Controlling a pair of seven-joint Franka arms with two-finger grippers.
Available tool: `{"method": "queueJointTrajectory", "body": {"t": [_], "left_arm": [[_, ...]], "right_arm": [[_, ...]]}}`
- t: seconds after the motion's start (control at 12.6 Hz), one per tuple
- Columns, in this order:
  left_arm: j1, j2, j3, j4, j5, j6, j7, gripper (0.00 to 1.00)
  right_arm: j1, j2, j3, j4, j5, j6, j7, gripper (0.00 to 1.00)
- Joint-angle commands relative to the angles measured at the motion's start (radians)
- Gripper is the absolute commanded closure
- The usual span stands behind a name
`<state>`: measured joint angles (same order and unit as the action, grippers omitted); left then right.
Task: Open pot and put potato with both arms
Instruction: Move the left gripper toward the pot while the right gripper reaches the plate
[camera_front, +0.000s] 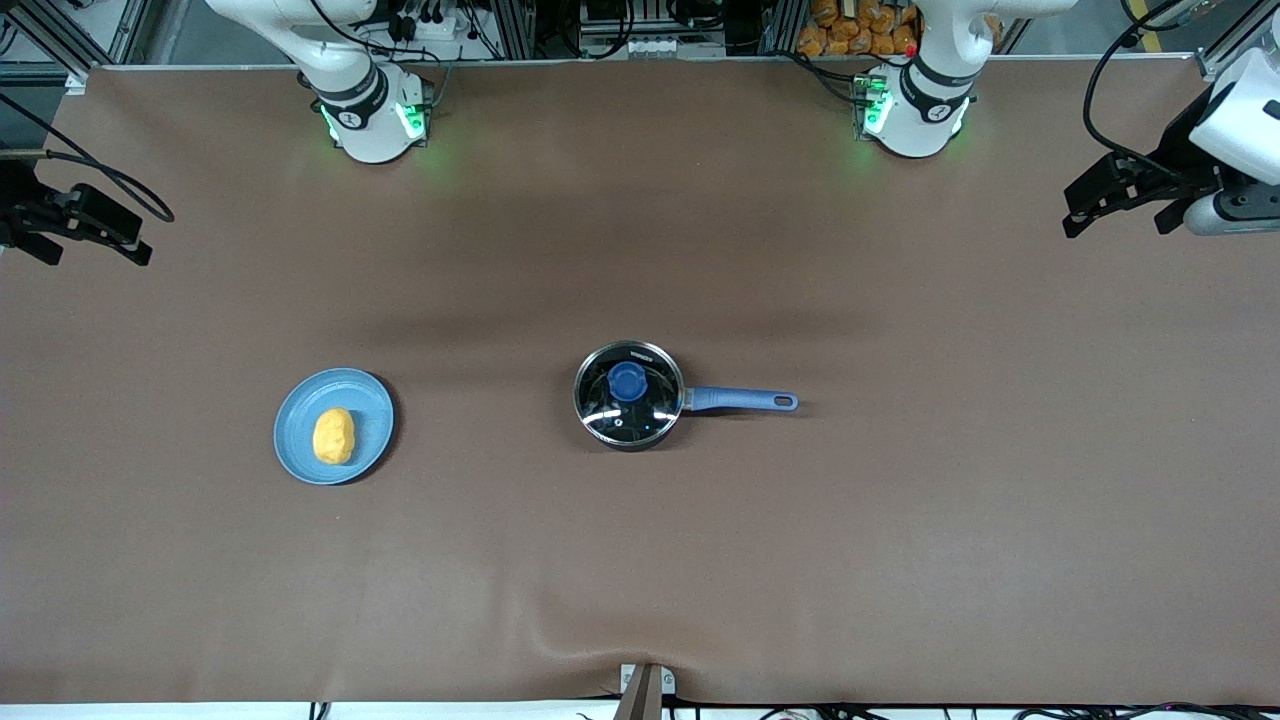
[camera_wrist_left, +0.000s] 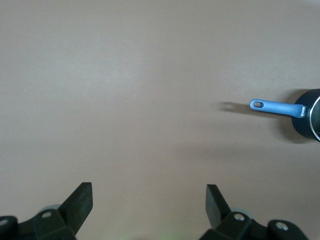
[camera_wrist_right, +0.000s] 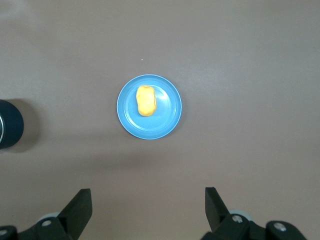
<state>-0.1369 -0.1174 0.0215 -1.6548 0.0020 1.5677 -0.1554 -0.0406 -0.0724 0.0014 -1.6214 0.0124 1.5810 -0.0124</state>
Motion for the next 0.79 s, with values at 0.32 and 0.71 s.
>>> {"method": "queueJointTrajectory", "body": {"t": [0.32,0.71], "left_arm": [[-0.016,0.037,0.005,0.068,-0.02,-0.043,-0.001,0.0],[-0.128,0.224,-0.125,0.112,-0.076,0.064,-0.169,0.0]], "right_arm": [[-0.013,-0.015,0.009,-0.015,0.001,0.011,-0.015,0.0],[0.002,0.031,0.012,-0.049,0.008,0.1,-0.015,0.0]]}}
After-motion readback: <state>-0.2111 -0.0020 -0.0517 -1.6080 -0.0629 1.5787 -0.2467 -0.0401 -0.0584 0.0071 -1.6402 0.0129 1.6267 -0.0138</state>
